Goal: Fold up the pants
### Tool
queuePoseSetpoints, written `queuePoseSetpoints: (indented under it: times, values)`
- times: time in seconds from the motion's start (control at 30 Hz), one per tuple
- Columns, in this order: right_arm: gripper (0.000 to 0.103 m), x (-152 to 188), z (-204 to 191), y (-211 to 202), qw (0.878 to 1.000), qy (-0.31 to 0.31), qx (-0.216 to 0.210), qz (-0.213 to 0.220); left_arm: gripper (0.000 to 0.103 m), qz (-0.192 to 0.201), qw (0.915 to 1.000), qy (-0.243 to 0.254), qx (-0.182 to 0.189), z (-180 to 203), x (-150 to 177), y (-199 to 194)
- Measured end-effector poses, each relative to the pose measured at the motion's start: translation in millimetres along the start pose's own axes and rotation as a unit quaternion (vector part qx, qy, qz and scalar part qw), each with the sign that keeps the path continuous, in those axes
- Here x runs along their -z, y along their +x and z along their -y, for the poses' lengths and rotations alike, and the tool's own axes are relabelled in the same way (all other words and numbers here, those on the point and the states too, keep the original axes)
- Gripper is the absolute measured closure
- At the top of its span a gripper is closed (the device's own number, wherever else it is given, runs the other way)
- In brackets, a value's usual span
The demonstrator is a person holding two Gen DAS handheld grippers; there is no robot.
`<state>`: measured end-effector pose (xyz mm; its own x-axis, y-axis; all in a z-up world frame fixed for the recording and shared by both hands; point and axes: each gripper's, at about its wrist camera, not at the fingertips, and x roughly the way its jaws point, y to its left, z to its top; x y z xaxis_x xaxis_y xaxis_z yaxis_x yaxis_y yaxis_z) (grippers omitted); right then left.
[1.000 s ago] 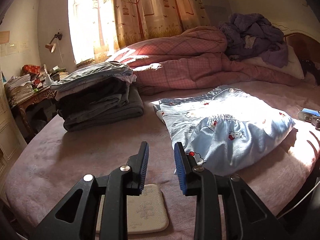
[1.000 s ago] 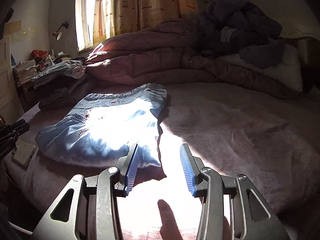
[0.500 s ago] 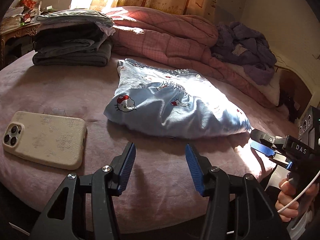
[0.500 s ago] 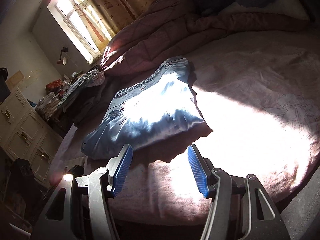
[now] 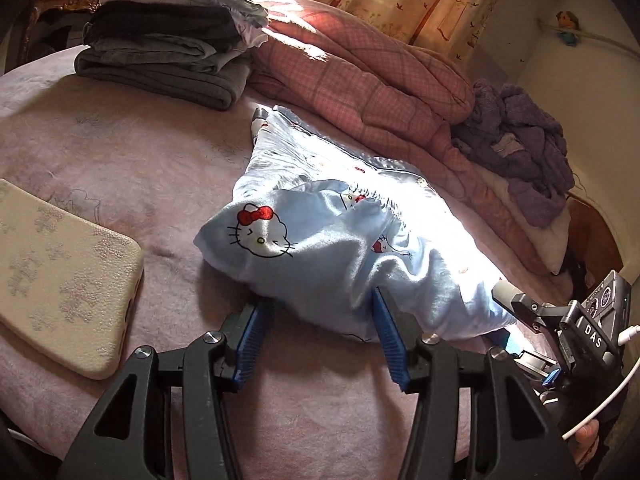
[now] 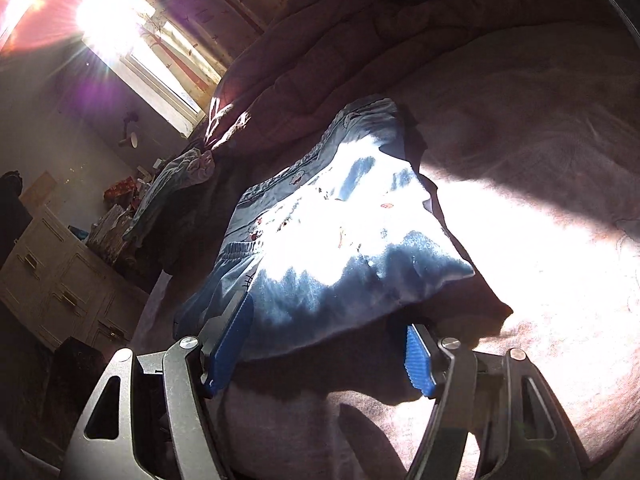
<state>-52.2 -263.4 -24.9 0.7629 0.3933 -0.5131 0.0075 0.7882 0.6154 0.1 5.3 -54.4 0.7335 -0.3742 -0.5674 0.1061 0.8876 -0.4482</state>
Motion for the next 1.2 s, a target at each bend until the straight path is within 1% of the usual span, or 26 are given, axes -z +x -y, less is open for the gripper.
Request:
queuePoseSetpoints:
  times: [0.03, 0.07, 0.1, 0.13, 0.17, 0.2, 0.23, 0.27, 0.3, 0.4, 0.47, 0.53, 0.6, 0.63, 0.7, 0.73, 0.77, 0.8, 0.87, 0.9, 0.93, 0.97, 1.0, 1.07, 1.13, 1.2]
  values:
    - [0.033, -2, -1, 2, 1.0, 0.003, 0.005, 0.007, 0.051, 0.003, 1.0, -0.004, -0.002, -1, -1, 1]
    - [0.037, -3, -2, 4, 1.0, 0.005, 0.012, 0.014, 0.051, 0.006, 0.9999, -0.013, -0.003, -3, -2, 3]
    - [0.047, -3, -3, 4, 0.999, 0.005, 0.025, 0.025, 0.051, 0.009, 0.9997, -0.021, -0.002, -5, -2, 3]
    - [0.054, -3, -6, 5, 0.998, -0.002, 0.047, 0.036, 0.051, 0.011, 0.9996, -0.027, -0.002, -7, -3, 4]
    - [0.067, -3, -8, 8, 0.997, -0.016, 0.07, 0.04, 0.051, 0.015, 0.9994, -0.032, -0.003, -9, -3, 3]
    - [0.078, -3, -8, 10, 0.995, -0.027, 0.085, 0.038, 0.051, 0.02, 0.9991, -0.037, -0.004, -11, -3, 1]
    - [0.082, -3, -6, 11, 0.995, -0.028, 0.09, 0.037, 0.051, 0.027, 0.9989, -0.039, -0.005, -11, -1, 0]
    - [0.09, -4, -3, 11, 0.995, -0.022, 0.088, 0.037, 0.052, 0.031, 0.9987, -0.039, -0.011, -11, 1, -2]
    - [0.091, -5, 1, 10, 0.996, -0.018, 0.084, 0.036, 0.053, 0.033, 0.9987, -0.038, -0.013, -10, 1, -3]
    - [0.092, -6, 3, 9, 0.996, -0.022, 0.079, 0.031, 0.054, 0.03, 0.9989, -0.035, -0.008, -10, -2, -3]
    - [0.092, -7, 2, 8, 0.996, -0.024, 0.076, 0.03, 0.054, 0.026, 0.9984, -0.05, 0.003, -17, -6, -3]
    - [0.085, -6, 4, 3, 0.998, -0.016, 0.062, 0.025, 0.054, 0.027, 0.9975, -0.063, 0.015, -24, -8, -7]
    - [0.07, -5, 7, -2, 0.999, -0.017, 0.044, 0.015, 0.054, 0.023, 0.9984, -0.05, 0.015, -25, -10, -10]
    - [0.066, -4, 8, -5, 0.999, -0.021, 0.036, 0.013, 0.054, 0.022, 0.9989, -0.039, 0.014, -24, -11, -11]
    - [0.053, -2, 10, -13, 0.999, -0.027, 0.028, 0.02, 0.053, 0.026, 0.9995, -0.02, 0.005, -20, -12, -14]
    - [0.051, -1, 10, -18, 0.999, -0.028, 0.021, 0.023, 0.051, 0.025, 0.9996, -0.015, -0.003, -20, -14, -14]
    - [0.05, -1, 11, -20, 0.999, -0.028, 0.016, 0.024, 0.047, 0.022, 0.9996, -0.018, 0.001, -21, -15, -12]
    - [0.05, -2, 12, -22, 0.999, -0.028, 0.014, 0.024, 0.045, 0.016, 0.9996, -0.023, 0.009, -23, -17, -8]
    - [0.05, -5, 15, -24, 0.999, -0.019, 0.01, 0.026, 0.046, 0.008, 0.9996, -0.024, 0.008, -24, -19, -3]
    - [0.051, -6, 17, -22, 1.0, -0.012, 0.008, 0.024, 0.048, 0.01, 0.9998, -0.019, 0.002, -22, -20, -2]
    - [0.058, -7, 18, -19, 1.0, -0.008, 0.01, 0.019, 0.057, 0.009, 0.9998, -0.017, 0.005, -20, -20, 1]
    - [0.074, -8, 18, -15, 1.0, -0.012, 0.017, 0.014, 0.093, 0.001, 0.9998, -0.015, 0.015, -19, -20, 5]
    - [0.086, -8, 16, -10, 0.999, -0.022, 0.029, 0.006, 0.102, -0.008, 0.9996, -0.012, 0.023, -18, -20, 10]
    - [0.096, -6, 11, -1, 0.998, -0.046, 0.047, -0.003, 0.101, -0.006, 0.9999, -0.008, 0.008, -16, -16, 12]
    - [0.099, -2, 5, -3, 0.996, -0.064, 0.066, 0.014, 0.101, 0.007, 1.0, -0.001, 0.002, -13, -14, 6]
    - [0.1, 0, -2, -10, 0.993, -0.086, 0.079, 0.031, 0.101, 0.014, 0.9999, 0.002, 0.007, -11, -16, -4]
